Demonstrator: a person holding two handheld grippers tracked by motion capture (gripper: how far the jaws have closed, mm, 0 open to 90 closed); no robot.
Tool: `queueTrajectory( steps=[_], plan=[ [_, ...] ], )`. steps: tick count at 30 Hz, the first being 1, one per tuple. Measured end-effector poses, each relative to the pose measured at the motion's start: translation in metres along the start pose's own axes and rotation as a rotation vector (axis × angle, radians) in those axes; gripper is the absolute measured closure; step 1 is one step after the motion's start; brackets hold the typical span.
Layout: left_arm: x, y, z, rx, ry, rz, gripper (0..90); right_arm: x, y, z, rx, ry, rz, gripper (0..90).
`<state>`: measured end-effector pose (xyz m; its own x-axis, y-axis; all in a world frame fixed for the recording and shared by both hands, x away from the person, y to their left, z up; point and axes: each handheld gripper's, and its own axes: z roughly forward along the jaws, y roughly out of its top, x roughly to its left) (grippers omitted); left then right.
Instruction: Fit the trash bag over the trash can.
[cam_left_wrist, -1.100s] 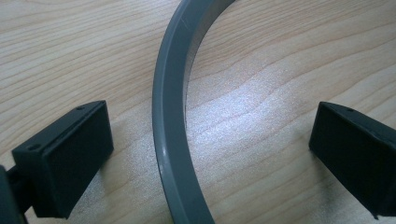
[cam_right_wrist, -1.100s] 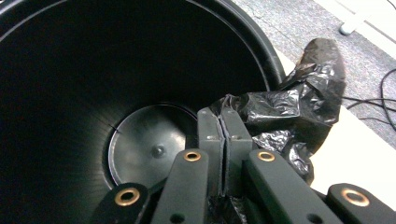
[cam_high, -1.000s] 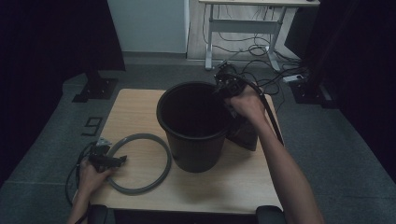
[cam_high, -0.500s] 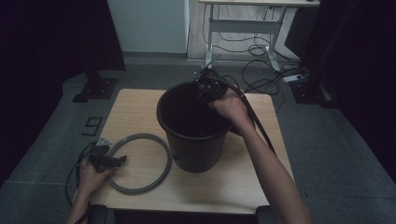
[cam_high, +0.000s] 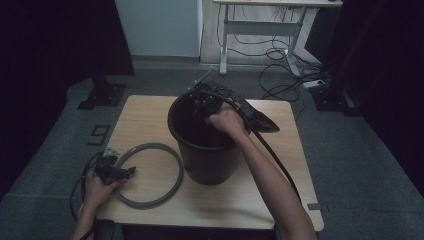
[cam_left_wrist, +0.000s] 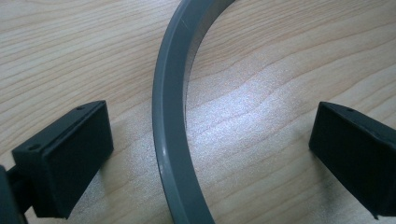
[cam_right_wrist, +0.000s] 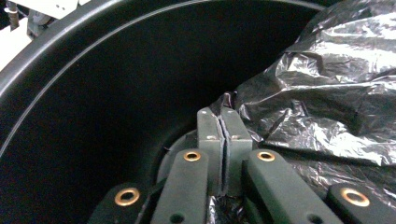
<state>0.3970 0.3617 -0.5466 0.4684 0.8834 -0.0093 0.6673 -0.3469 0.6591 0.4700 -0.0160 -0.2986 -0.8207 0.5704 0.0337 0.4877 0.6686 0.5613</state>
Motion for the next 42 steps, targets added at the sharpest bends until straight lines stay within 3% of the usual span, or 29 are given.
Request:
queueTrajectory(
  steps=[6, 8, 11, 15, 24, 36, 42],
  plan=[
    [0.000, 0.000, 0.000, 0.000, -0.001, 0.001, 0.0, 0.008, 0.004, 0.021, 0.032, 0.025, -0.023, 86.2],
    [0.000, 0.000, 0.000, 0.000, -0.001, 0.001, 0.0, 0.008, 0.003, 0.025, 0.042, 0.022, -0.034, 77.5],
    [0.000, 0.000, 0.000, 0.000, -0.001, 0.001, 0.0, 0.006, 0.003, 0.024, 0.029, 0.009, -0.034, 53.4],
    [0.000, 0.000, 0.000, 0.000, -0.001, 0.001, 0.0, 0.000, 0.002, 0.013, -0.003, 0.005, -0.024, 40.7],
    [0.000, 0.000, 0.000, 0.000, -0.001, 0.001, 0.0, -0.019, -0.007, -0.022, -0.032, -0.079, 0.015, 39.6],
    [0.000, 0.000, 0.000, -0.001, -0.001, 0.001, 0.0, -0.058, -0.029, -0.071, -0.078, -0.221, 0.105, 37.8],
    [0.000, 0.000, 0.000, 0.000, 0.000, 0.000, 0.0, -0.074, -0.043, -0.078, -0.057, -0.298, 0.134, 37.0]
  ],
)
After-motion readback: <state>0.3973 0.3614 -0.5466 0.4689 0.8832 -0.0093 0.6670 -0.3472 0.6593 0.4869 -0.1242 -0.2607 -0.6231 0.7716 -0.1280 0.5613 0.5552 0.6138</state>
